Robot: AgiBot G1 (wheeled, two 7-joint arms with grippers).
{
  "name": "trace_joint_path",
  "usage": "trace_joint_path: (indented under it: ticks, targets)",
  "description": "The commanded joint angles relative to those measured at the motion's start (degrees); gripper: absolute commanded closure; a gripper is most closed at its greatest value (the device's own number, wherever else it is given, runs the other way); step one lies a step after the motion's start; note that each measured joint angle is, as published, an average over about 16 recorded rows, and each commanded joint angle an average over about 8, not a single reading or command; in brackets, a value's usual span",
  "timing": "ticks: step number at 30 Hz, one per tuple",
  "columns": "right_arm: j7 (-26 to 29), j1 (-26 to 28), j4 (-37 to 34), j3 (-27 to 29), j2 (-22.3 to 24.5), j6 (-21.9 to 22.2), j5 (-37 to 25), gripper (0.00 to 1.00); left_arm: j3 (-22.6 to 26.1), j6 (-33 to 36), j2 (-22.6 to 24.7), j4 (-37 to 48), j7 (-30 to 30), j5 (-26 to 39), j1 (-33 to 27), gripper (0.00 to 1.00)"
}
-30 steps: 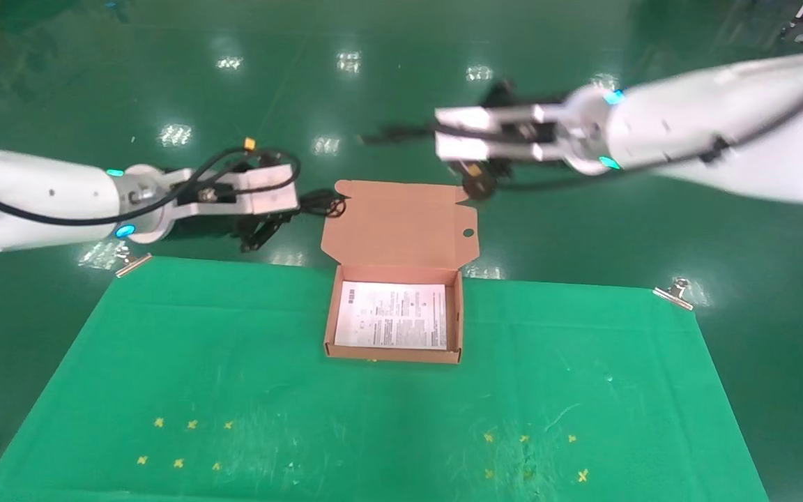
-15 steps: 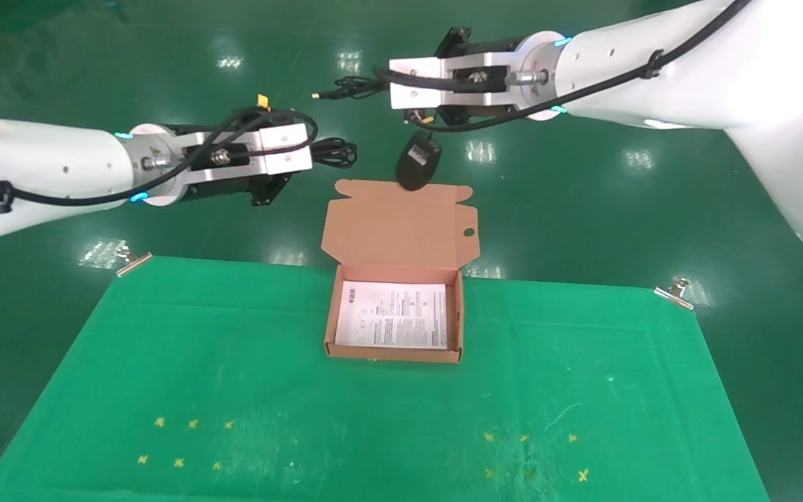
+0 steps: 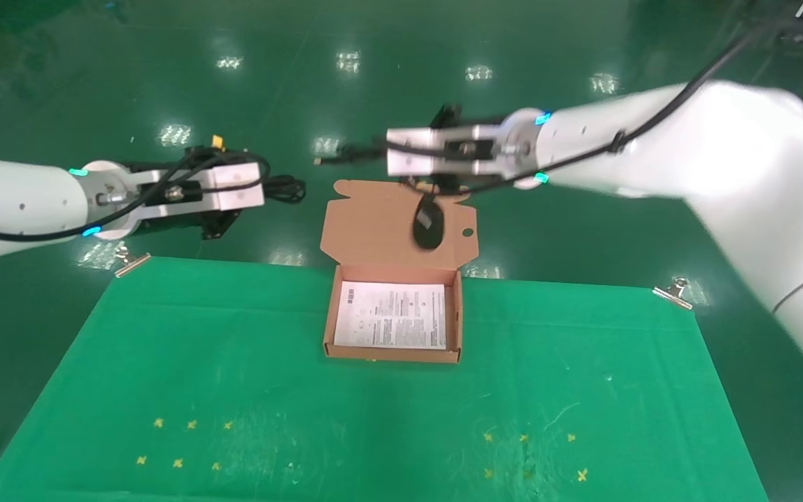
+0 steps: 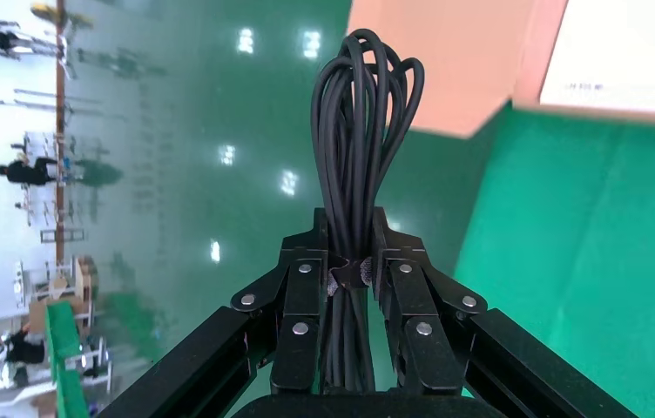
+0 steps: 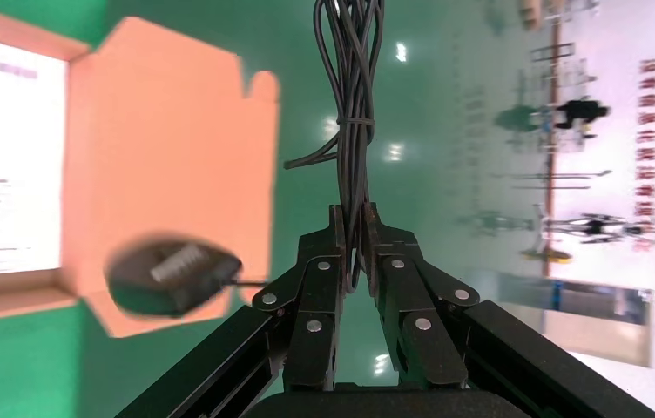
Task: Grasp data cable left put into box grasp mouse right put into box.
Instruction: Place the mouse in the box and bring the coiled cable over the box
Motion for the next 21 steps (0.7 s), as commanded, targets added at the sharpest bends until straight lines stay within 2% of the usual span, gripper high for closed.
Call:
trace_joint_path:
  ticks: [1,12,21]
  targets:
    - [0.2,-0.91,-0.2,-0.32,-0.29,-0.24,0.3,1.0,0.21,0.6,-0.76,-0.21,-0.5,0.98,0.31,1.0]
    - [-0.4,-5.74,-1.51,-3.89,-1.24,1.3,5.82,1.0,0.68,2.65,-1.05,-1.3,-4.52,4.98,0.62,1.0]
    - [-0.36,-9.97,-0.79,-7.34,-1.67,3.31,14.49,1.0,0.68,2.83,-1.12,-1.82,-5.07,5.38,0.77,1.0]
